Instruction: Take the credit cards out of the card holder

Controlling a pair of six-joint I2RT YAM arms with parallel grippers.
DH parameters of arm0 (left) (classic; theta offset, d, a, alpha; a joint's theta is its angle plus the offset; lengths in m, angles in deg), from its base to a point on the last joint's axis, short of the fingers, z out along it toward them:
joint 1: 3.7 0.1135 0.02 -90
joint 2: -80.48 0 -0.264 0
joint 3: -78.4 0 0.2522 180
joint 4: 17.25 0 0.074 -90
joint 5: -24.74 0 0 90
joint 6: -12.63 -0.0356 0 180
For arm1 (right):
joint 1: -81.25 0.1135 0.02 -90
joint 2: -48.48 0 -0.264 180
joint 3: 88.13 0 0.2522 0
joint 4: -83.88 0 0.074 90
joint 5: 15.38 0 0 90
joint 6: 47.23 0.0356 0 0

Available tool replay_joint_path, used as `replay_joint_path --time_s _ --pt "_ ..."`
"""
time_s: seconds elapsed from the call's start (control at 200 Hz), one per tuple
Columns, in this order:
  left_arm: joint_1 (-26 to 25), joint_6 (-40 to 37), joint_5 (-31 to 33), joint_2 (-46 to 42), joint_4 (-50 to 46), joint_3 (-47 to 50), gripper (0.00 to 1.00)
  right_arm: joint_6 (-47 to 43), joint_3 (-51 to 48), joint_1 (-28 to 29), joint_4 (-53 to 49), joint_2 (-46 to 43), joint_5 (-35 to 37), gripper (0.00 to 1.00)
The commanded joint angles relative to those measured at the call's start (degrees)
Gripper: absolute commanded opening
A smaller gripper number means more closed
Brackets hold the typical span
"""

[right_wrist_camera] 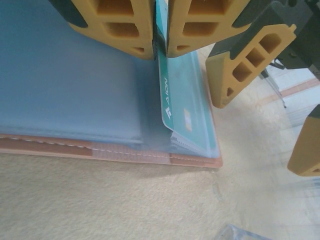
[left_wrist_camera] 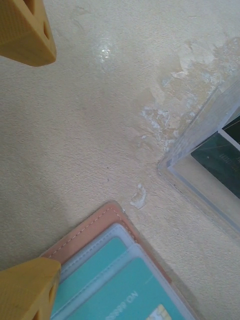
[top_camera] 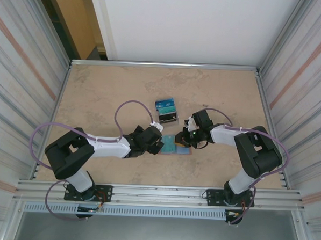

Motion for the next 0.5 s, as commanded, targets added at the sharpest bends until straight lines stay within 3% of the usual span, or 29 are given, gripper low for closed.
replay_joint_path --time_s 0.0,0.496 --pt "0.02 -0.74 0.76 0.45 -1.09 -1.49 0.99 0.67 -0.67 -0.32 2.38 -0.9 -2.95 0.13" --pt "-0.19 -0.82 0.37 0.98 -1.12 -2.14 0.99 1.6 -1.64 -0.48 4.13 -0.78 -3.36 0.11"
